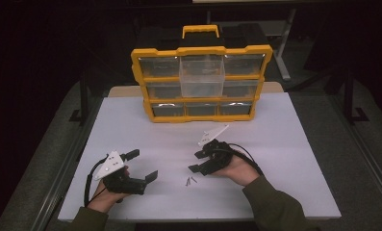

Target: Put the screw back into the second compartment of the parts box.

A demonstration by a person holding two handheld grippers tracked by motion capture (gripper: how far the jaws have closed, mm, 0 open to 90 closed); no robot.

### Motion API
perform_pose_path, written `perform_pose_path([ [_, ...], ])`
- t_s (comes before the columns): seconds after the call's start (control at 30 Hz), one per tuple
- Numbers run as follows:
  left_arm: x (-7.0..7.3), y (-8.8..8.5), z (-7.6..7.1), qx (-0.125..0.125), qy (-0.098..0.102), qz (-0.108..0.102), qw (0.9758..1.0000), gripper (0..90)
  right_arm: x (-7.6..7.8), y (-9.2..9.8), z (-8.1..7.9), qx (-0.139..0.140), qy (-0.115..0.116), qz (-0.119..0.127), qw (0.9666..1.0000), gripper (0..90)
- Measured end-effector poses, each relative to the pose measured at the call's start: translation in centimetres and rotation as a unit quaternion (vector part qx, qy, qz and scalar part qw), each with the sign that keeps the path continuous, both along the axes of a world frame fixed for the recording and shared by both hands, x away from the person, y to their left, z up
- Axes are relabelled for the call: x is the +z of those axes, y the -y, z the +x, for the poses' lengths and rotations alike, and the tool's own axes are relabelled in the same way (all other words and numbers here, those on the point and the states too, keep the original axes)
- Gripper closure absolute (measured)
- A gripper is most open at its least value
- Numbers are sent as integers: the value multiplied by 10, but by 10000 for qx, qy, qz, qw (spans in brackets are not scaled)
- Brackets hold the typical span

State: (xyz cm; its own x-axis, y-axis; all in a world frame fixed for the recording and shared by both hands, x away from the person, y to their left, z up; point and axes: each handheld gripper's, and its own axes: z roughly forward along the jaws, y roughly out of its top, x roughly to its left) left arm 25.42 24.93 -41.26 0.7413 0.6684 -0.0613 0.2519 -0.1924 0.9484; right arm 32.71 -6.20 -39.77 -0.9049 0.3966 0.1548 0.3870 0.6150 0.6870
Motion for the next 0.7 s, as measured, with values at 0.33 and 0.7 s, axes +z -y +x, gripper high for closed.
perform_pose_path([
  [0.33,0,0,0,-17,14,0,10000,0,-13,-11,1,208,-20,-344,9992,579],
  [0.7,0,1,0,-48,31,34,10000,0,-24,-17,-1,466,-140,-549,9973,687],
])
